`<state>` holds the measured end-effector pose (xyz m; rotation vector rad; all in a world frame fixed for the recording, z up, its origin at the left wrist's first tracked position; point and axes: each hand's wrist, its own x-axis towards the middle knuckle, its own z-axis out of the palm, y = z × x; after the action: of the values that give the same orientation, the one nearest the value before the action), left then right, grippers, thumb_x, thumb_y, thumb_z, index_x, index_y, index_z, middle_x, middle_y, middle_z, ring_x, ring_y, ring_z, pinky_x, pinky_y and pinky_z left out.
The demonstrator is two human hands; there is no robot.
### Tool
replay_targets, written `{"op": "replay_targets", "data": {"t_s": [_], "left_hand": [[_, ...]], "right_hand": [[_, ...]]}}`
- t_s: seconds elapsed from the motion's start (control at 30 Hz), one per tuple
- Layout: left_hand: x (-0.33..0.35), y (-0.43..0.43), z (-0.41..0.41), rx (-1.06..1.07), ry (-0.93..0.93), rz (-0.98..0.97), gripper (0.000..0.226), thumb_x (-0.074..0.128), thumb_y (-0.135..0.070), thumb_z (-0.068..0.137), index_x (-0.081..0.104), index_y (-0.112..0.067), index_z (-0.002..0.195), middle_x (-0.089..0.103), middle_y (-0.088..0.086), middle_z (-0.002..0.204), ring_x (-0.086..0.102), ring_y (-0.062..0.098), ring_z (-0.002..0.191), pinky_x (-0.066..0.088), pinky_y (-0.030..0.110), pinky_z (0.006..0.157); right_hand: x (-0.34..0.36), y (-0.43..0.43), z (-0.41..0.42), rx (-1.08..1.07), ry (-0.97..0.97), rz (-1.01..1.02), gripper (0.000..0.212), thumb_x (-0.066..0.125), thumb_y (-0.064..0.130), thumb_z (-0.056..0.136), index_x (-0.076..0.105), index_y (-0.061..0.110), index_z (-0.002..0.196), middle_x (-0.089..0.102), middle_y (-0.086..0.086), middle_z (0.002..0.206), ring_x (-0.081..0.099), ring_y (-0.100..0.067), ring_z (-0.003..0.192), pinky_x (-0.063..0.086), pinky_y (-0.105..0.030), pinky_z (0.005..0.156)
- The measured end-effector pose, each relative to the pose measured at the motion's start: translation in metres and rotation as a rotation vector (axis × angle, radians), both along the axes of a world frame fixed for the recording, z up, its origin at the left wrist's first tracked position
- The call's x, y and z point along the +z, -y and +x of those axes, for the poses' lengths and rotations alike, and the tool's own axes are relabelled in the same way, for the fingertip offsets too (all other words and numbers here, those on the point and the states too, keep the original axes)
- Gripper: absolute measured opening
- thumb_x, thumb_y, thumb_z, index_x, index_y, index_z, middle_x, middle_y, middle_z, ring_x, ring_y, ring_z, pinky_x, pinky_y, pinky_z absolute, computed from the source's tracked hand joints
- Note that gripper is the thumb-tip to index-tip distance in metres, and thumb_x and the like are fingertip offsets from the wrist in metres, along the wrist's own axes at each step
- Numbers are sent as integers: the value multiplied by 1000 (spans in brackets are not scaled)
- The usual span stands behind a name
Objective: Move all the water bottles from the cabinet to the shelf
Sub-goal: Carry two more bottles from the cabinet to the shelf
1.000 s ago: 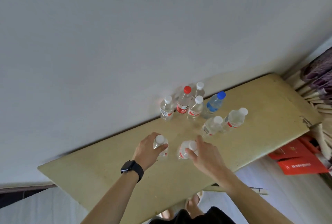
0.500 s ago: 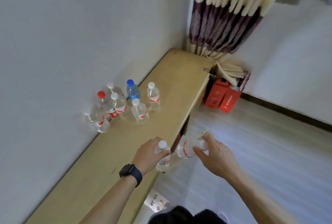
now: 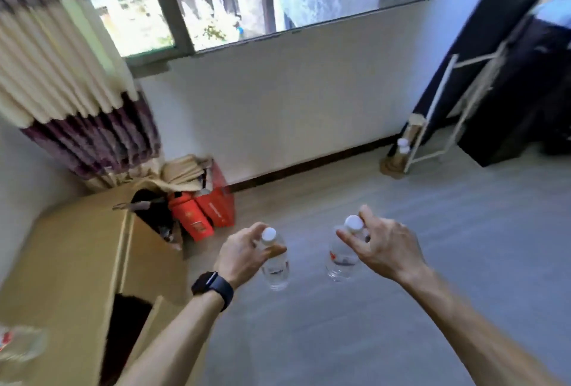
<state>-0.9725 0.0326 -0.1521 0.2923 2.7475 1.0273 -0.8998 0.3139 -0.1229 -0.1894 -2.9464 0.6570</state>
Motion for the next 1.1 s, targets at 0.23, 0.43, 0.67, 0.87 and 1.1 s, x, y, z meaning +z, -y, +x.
{"op": "replay_targets", "data": {"t_s": [0.23,0.43,0.67,0.87,1.1], "left_hand": [[46,-262,-47,-374,-11,110,41,75,-69,67,60,-45,96,66,-15,93,63,1,81,50,24,67],[75,-464,-59,-629,-24,197,36,74,-71,63,59,-50,88,65,-19,86,63,-1,78,54,25,66],[77,-686,-69,-859,-81,227,46,69,-77,59,60,-35,75,63,-19,72,59,0,68,46,23,55],[83,-853,-76,-1035,-42,174,43,67,-76,57,61,-37,74,65,-19,73,61,1,72,50,25,57],[100,-1032,-70,-1190,-77,119,45,68,-77,60,64,-37,81,64,-22,79,59,-4,77,46,18,59]], "right_hand": [[30,-208,54,-406,-100,32,41,39,77,86,39,36,91,56,11,62,61,-29,71,40,-33,56],[45,-346,108,-744,-96,13,44,37,80,84,41,38,96,64,10,71,60,-26,74,43,-34,62],[53,-504,136,-1006,-40,113,42,39,74,87,44,36,103,54,11,67,62,-27,77,44,-34,61],[67,-622,143,-1173,-115,80,38,49,67,87,48,34,104,67,7,87,64,-30,91,46,-36,66],[75,-761,147,-1275,-108,67,38,45,67,87,47,34,105,64,8,84,63,-30,92,47,-37,68]]}}
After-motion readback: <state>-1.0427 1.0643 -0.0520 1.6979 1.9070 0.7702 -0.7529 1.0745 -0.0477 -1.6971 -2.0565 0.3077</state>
